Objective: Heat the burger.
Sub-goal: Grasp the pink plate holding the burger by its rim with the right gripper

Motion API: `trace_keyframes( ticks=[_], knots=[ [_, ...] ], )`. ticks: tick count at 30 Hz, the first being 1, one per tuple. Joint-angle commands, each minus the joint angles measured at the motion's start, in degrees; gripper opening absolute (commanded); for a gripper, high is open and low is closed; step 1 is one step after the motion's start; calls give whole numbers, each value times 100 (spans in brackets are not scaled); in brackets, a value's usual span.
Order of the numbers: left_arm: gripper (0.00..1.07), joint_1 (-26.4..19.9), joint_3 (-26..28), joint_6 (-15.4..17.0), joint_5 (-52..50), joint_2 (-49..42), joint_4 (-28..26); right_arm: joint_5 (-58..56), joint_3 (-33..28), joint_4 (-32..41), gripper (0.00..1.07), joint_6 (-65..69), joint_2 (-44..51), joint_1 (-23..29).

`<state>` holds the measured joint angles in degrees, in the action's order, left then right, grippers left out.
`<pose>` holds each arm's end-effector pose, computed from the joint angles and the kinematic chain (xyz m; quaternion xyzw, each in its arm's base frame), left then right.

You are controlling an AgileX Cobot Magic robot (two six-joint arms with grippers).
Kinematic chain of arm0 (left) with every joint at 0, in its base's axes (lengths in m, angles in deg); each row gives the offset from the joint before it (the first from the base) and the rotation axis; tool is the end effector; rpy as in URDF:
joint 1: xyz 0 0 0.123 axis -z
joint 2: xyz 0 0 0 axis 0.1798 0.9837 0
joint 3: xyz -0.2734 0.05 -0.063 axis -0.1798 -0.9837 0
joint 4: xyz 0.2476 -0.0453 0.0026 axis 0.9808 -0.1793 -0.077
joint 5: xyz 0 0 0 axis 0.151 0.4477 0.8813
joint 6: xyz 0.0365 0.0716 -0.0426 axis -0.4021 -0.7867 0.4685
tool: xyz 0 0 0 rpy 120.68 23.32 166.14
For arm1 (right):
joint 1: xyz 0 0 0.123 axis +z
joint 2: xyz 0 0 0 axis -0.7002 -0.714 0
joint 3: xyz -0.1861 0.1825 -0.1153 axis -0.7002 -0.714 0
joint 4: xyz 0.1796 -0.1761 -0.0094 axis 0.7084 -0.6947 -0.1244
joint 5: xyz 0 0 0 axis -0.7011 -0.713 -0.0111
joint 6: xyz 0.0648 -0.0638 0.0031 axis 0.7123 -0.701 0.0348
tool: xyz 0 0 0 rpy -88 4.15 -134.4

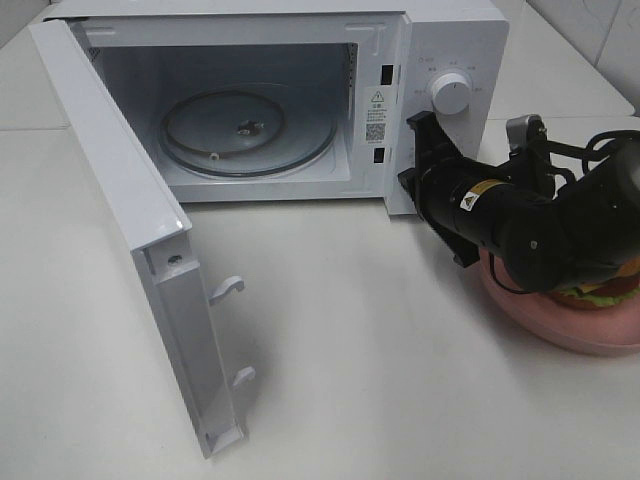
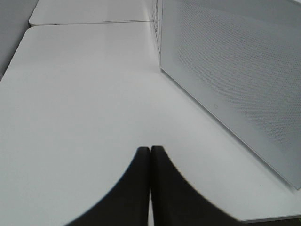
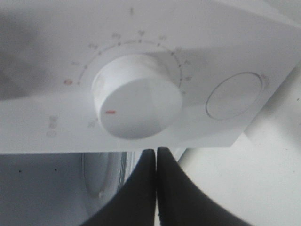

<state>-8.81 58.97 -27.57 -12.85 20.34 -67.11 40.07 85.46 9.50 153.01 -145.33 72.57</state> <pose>-0.0062 -0.0067 0.2798 0.0496 0.8463 -0.0279 0.5296 0.3166 0.1555 0.1155 0.3460 0.7318 0.4179 0.4125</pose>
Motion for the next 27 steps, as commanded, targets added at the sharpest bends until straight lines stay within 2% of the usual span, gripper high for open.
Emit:
trace_keyframes(
  ticks=[1,3,4,6,9,11,13,15,27],
  knots=[
    [0,-6,-17,-6,-74,-120,-40,97,-52,-481,0,-183,103,0],
    [0,-6,-17,-6,-74,-120,-40,264,-52,-1318,0,-670,103,0],
    [0,-6,-17,-6,-74,-120,-40,264,-52,-1318,0,-670,103,0],
    [0,-6,-17,-6,-74,-120,-40,613,-52,-1988,0,-1341,103,0],
    [0,-6,-17,-6,-74,-120,-40,785,-52,-2389,0,-1896,103,0],
    [0,-6,-17,-6,-74,-120,-40,808,-46,-3002,0,-2659,103,0],
    [0,-6,-17,-6,-74,-120,-40,808,-46,-3002,0,-2659,103,0],
    [0,-6,-17,-6,-74,-120,-40,762,-46,-3507,0,-3581,103,0],
    [0,-6,-17,-6,-74,-120,-40,292,-46,-3724,2,-5535,103,0]
  ],
)
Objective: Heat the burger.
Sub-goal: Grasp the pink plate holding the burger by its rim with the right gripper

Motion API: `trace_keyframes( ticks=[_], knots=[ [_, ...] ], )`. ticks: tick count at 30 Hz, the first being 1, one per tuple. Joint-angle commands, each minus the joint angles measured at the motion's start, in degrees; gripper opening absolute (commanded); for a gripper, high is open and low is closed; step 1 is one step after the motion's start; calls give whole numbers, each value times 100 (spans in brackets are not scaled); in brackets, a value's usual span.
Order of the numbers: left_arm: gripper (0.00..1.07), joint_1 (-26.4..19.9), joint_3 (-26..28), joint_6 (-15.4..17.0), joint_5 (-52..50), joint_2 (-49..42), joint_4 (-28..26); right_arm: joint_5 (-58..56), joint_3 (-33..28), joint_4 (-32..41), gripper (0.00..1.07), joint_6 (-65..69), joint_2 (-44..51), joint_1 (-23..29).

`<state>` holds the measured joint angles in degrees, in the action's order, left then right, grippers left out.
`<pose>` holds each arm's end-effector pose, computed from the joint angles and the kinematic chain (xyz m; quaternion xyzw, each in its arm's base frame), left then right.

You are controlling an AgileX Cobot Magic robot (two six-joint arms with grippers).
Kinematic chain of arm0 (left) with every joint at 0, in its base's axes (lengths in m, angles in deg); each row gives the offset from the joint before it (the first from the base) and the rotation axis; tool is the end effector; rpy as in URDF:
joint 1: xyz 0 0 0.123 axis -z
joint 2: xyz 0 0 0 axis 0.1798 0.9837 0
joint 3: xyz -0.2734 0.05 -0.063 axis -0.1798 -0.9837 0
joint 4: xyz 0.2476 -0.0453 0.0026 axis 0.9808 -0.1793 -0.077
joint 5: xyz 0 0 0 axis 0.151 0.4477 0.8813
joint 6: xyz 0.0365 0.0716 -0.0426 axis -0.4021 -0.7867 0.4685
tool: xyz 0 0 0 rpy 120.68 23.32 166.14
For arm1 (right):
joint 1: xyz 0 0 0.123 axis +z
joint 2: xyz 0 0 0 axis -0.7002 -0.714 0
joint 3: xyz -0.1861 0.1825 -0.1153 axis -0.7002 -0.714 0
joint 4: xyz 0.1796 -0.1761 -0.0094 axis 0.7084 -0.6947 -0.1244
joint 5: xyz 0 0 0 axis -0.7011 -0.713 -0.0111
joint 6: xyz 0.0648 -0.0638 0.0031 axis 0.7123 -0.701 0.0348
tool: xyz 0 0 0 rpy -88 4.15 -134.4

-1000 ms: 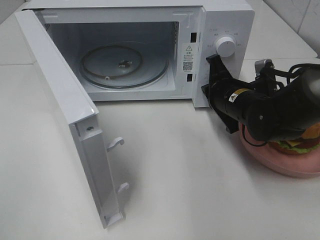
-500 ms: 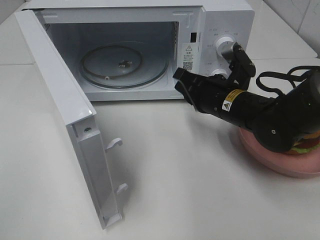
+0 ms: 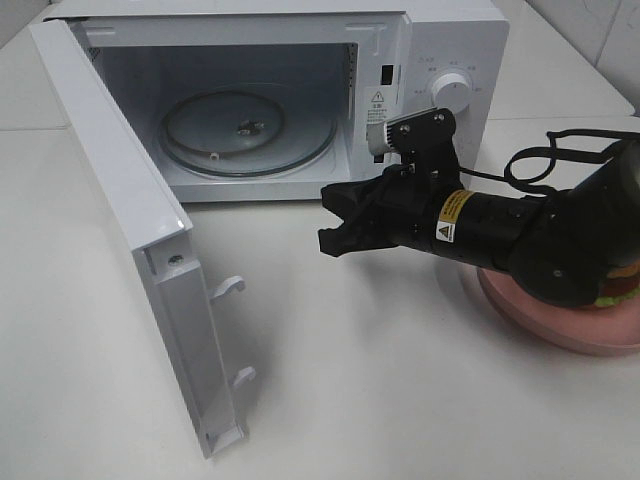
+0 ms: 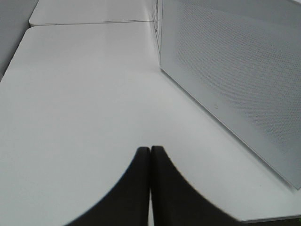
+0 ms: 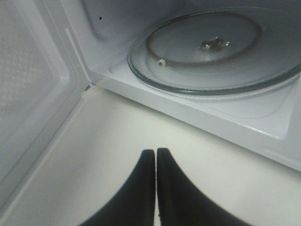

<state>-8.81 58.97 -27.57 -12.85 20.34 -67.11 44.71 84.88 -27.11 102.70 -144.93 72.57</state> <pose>-0.0062 -0.0067 0.2798 0.0496 0.8463 -0.0279 0.5296 0.2897 0.1920 0.1205 -0.2986 0.7366 0.2846 0.5359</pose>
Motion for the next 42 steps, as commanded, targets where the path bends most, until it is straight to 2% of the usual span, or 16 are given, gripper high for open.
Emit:
trace_keyframes(
  ticks=[1,9,14,19,30,32,35,37,38,40,42],
  knots=[
    [0,-6,-17,-6,-74,-120,-40,-172,11,-63,2,-504,63,0],
    [0,-6,-17,-6,-74,-120,-40,-922,23,-126,2,-922,304,0],
    [0,-6,-17,-6,-74,-120,-40,-1599,23,-413,2,-934,682,0],
    [0,-6,-17,-6,-74,-120,-40,-2796,23,-556,3,-922,1175,0],
    [0,-6,-17,-6,-74,-120,-40,-4503,23,-527,4,-733,1931,0],
    [0,-6,-17,-6,-74,-120,-40,-5214,103,-401,4,-550,2166,0],
    [0,-6,-17,-6,-74,-120,-40,-5477,172,-304,4,-493,2206,0],
    [0,-6,-17,-6,-74,-120,-40,-6366,458,195,4,-470,2252,0],
    [0,-6,-17,-6,-74,-120,-40,-6366,458,195,4,-470,2252,0],
    [0,-6,-17,-6,-74,-120,-40,-7643,951,1008,6,-688,2252,0],
    [0,-6,-17,-6,-74,-120,-40,-7918,1071,1203,6,-808,2252,0]
  ],
)
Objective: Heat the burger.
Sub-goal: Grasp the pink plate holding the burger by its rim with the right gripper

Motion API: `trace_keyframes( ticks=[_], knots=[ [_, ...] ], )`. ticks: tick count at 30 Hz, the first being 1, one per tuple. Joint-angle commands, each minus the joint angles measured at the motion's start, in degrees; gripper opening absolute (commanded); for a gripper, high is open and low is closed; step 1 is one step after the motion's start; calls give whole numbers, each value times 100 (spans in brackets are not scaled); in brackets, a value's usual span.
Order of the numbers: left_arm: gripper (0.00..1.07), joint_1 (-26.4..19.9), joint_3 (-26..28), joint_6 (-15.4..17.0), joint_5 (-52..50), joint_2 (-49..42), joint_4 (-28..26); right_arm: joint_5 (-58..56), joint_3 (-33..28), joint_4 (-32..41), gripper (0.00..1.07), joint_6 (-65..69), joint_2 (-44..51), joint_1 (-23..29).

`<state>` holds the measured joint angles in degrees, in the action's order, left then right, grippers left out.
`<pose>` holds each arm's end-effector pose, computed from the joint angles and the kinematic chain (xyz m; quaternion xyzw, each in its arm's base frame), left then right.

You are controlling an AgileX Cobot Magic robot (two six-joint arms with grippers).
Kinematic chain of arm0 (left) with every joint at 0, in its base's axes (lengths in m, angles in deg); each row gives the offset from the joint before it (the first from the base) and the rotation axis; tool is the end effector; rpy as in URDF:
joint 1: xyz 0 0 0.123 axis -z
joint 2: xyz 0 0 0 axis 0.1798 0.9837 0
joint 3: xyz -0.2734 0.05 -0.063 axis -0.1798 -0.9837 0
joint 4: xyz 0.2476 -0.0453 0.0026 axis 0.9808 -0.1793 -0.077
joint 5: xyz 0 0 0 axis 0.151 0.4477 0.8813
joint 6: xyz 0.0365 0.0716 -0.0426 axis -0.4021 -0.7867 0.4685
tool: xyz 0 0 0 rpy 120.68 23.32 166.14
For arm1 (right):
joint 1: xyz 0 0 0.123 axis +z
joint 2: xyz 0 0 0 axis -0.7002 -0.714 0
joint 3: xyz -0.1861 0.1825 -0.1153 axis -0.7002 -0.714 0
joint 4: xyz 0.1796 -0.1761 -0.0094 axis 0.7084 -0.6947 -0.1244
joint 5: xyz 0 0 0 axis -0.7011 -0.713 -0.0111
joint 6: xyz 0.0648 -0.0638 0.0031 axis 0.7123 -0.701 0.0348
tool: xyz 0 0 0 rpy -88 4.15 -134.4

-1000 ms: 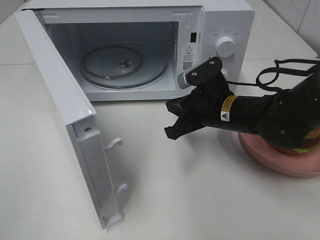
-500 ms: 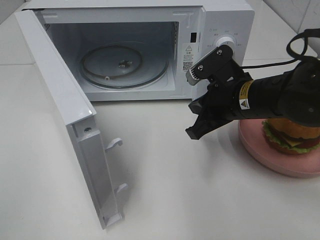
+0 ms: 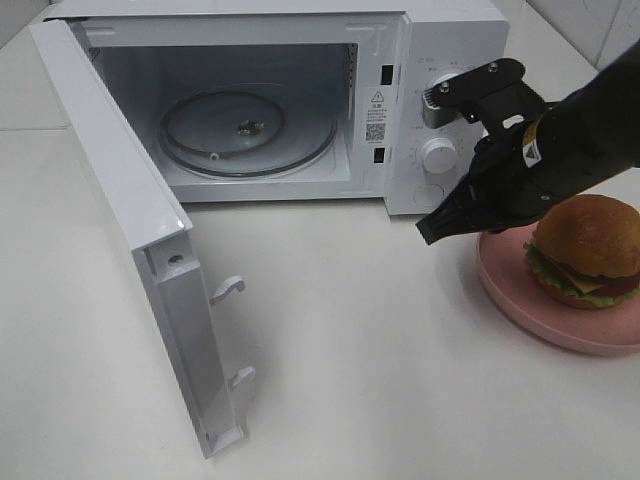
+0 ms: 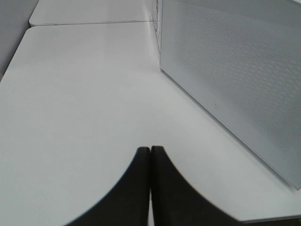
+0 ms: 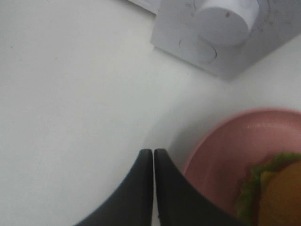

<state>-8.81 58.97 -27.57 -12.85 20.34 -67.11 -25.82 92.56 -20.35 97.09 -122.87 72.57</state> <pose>-0.0062 -0.0067 0.2798 0.0496 0.8463 -0.0279 0.5296 0.2786 0.1389 0.1969 -0.2820 0.9050 0.0089 0.3184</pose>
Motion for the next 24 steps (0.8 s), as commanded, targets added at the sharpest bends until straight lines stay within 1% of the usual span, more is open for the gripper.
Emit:
trace_keyframes(
  ticks=[1,3,6,7,8,9,10,11,12,13,14,16,17,19,24],
  knots=[
    [0,-6,-17,-6,-74,-120,-40,-865,304,527,6,-246,46,0],
    [0,-6,-17,-6,-74,-120,-40,-1558,619,1152,10,-665,40,0],
    [0,-6,-17,-6,-74,-120,-40,-1690,670,1272,12,-705,40,0],
    [0,-6,-17,-6,-74,-120,-40,-1914,716,1438,17,-705,40,0],
    [0,-6,-17,-6,-74,-120,-40,-2086,722,1558,26,-705,40,0],
    [0,-6,-17,-6,-74,-120,-40,-2086,722,1558,26,-705,40,0],
    [0,-6,-17,-6,-74,-120,-40,-2137,722,1576,31,-705,40,0],
    [0,-6,-17,-6,-74,-120,-40,-2137,722,1576,31,-705,40,0],
    [0,-6,-17,-6,-74,-120,-40,-2177,722,1610,42,-693,40,0],
    [0,-6,-17,-6,-74,-120,-40,-2223,722,1650,48,-693,40,0],
    [0,-6,-17,-6,-74,-120,-40,-2223,722,1650,48,-693,40,0],
    [0,-6,-17,-6,-74,-120,-40,-2246,722,1650,70,-693,34,0],
    [0,-6,-17,-6,-74,-120,-40,-2246,722,1650,70,-693,34,0],
    [0,-6,-17,-6,-74,-120,-40,-2292,722,1644,79,-682,34,0],
    [0,-6,-17,-6,-74,-120,-40,-2292,722,1644,77,-642,-160,0]
  ],
)
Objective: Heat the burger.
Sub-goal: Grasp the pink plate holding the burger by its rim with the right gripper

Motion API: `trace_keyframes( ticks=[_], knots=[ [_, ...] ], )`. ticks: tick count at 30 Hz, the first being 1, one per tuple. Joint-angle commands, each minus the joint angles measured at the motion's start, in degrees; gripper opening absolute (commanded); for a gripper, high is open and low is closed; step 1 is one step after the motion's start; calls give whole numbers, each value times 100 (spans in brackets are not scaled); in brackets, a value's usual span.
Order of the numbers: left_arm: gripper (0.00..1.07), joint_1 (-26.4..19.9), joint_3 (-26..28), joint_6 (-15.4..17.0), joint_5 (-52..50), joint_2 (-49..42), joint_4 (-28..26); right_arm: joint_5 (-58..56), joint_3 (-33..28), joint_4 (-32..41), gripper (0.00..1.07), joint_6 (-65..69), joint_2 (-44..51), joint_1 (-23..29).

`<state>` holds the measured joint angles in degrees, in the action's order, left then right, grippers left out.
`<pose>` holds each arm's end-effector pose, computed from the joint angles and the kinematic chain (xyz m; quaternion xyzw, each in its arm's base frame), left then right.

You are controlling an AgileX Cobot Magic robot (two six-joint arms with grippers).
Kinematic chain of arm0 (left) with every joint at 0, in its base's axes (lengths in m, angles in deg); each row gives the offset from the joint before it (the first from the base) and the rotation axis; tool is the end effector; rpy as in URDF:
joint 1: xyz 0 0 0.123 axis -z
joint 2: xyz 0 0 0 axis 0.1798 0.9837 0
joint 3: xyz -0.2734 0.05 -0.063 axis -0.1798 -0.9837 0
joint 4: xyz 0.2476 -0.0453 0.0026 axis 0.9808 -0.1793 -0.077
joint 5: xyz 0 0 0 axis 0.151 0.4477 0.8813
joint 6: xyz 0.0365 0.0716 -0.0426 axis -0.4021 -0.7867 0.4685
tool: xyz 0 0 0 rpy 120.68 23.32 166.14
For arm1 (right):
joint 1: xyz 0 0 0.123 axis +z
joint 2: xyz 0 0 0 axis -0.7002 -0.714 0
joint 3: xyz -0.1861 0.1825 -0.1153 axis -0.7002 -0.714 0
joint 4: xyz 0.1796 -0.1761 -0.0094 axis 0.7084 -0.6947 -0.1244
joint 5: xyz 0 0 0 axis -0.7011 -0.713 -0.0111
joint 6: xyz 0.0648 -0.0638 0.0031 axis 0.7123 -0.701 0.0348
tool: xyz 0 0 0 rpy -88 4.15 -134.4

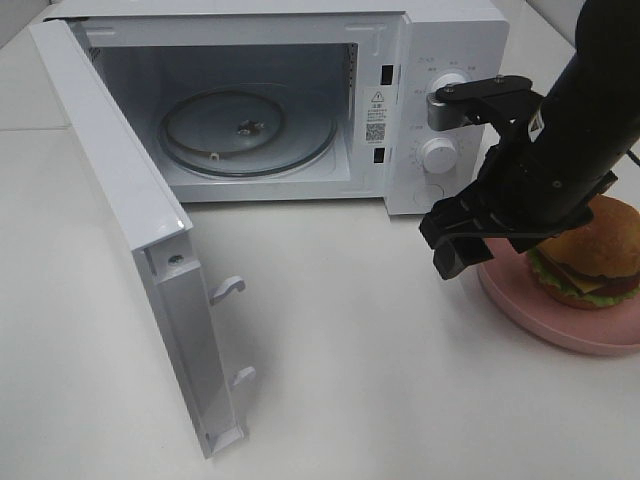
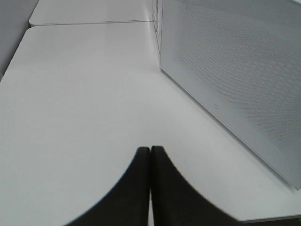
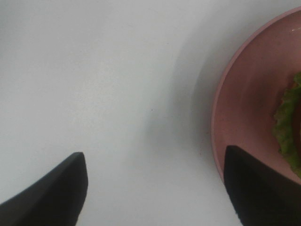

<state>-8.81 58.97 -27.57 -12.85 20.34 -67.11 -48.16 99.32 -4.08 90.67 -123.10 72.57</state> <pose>-0.0062 -0.0067 0.2798 0.0496 0.8463 -0.0279 0.5296 0.2691 0.1400 0.2089 -0.2234 0.9588 0.0267 0.1735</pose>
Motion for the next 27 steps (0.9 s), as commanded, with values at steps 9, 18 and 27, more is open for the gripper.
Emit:
trace_keyframes(
  ticks=[9,18,27],
  knots=[
    [0,-6,-17,-6,-74,-120,-40,52,46,-355,76,166,-739,0],
    [0,-6,-17,-6,-74,-120,-40,487,46,-928,76,327,-1346,0],
    [0,-6,-17,-6,-74,-120,-40,665,46,-1358,75,321,-1874,-17]
  ],
)
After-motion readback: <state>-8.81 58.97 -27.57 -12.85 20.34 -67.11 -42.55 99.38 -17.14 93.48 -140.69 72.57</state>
